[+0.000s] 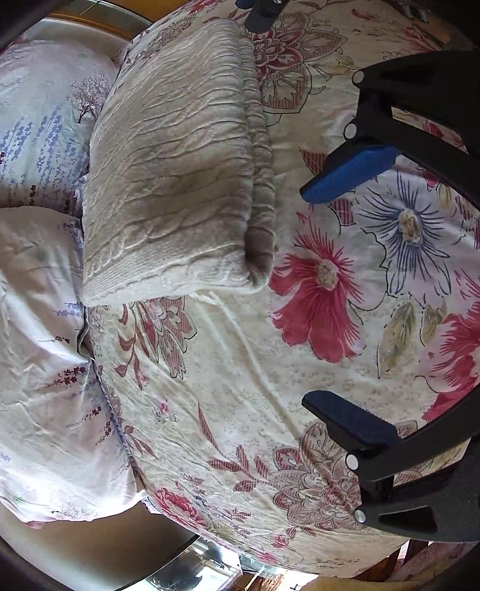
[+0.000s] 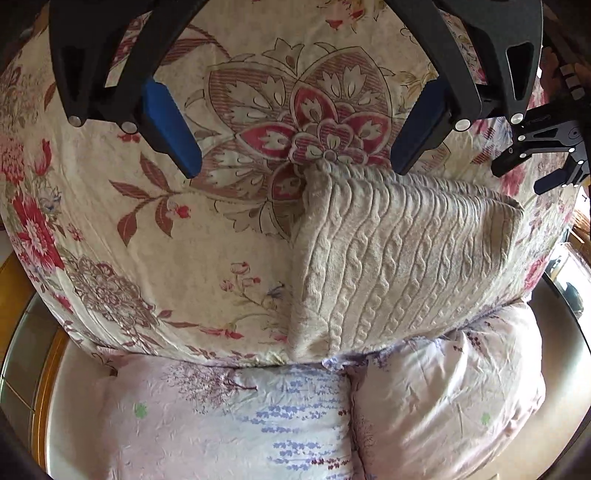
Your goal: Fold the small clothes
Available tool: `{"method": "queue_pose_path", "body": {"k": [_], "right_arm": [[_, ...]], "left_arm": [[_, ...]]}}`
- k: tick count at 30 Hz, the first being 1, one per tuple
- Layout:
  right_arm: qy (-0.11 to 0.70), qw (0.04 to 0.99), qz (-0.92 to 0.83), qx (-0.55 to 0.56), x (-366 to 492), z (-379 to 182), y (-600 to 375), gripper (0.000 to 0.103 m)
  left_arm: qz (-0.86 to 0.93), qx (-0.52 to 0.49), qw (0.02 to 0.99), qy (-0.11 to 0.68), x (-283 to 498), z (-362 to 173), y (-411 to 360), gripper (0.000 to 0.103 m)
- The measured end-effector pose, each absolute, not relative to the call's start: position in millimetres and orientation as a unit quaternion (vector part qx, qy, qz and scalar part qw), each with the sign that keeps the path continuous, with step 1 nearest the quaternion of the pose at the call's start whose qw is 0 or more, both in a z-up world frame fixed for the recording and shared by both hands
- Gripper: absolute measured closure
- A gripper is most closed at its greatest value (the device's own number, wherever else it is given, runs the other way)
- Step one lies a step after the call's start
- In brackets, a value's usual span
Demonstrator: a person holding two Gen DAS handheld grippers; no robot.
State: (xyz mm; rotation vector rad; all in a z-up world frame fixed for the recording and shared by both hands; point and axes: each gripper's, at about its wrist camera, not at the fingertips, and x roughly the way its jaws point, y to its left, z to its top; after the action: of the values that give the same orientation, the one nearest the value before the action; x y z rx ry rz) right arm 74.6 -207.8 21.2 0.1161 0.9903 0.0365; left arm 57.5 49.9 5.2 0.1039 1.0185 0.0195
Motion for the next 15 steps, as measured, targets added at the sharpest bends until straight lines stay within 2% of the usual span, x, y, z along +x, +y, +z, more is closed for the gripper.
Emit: {"method": "queue_pose_path", "body": {"k": [4, 15], "right_arm": [[0.496, 0.867, 0.024, 0.052, 71.6, 5.0, -188.8, 0.001], [0.471, 0.88, 0.0, 0.057, 68.1, -0.9, -179.5, 0.001]], "left_arm": [[0.012, 0.048, 0.874, 0.483, 56.0, 2.5, 45.3, 0.002], [-0.005, 0.01, 0.874, 0.486, 59.0, -0.9, 52.7, 0.002]]}}
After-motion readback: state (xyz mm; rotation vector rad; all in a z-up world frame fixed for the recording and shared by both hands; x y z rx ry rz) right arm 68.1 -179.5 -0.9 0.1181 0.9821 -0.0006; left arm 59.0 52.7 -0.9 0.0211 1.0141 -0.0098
